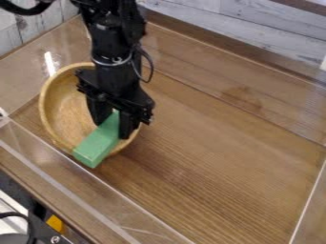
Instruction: Remove the green block from inside the brown bowl and put it on the table
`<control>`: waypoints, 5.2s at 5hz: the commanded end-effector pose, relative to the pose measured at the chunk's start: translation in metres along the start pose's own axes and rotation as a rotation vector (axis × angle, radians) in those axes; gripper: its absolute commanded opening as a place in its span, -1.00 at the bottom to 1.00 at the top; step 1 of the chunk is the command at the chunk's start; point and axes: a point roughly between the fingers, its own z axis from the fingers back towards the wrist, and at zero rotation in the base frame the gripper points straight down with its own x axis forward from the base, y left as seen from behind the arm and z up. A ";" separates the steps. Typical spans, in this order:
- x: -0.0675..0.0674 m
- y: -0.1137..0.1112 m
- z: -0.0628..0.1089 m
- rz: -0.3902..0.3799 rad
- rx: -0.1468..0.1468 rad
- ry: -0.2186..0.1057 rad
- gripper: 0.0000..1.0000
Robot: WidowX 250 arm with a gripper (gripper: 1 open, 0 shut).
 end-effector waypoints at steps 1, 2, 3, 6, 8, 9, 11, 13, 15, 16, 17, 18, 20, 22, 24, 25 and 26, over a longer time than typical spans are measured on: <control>0.006 -0.002 0.000 -0.017 -0.001 -0.024 -1.00; 0.006 -0.003 -0.002 -0.029 -0.006 -0.023 -1.00; 0.007 -0.003 -0.004 -0.038 -0.010 -0.023 -1.00; 0.009 -0.005 -0.008 -0.061 -0.026 -0.028 -1.00; 0.010 -0.007 -0.009 -0.073 -0.036 -0.032 -1.00; 0.010 -0.008 -0.010 -0.079 -0.041 -0.034 -1.00; 0.011 -0.009 -0.011 -0.090 -0.050 -0.037 -1.00; 0.010 -0.009 -0.010 -0.099 -0.060 -0.037 -1.00; 0.009 -0.009 -0.008 -0.107 -0.068 -0.037 -1.00; 0.009 -0.008 -0.007 -0.110 -0.073 -0.037 -1.00; 0.008 -0.008 -0.006 -0.114 -0.077 -0.037 -1.00; 0.008 -0.008 -0.005 -0.116 -0.082 -0.037 -1.00; 0.012 -0.018 -0.004 -0.121 -0.091 -0.045 -1.00; 0.017 -0.026 -0.005 -0.138 -0.097 -0.046 -1.00; 0.026 -0.030 -0.011 -0.145 -0.088 -0.055 -1.00; 0.029 -0.030 -0.012 -0.150 -0.086 -0.060 -1.00; 0.031 -0.032 -0.012 -0.157 -0.087 -0.064 -1.00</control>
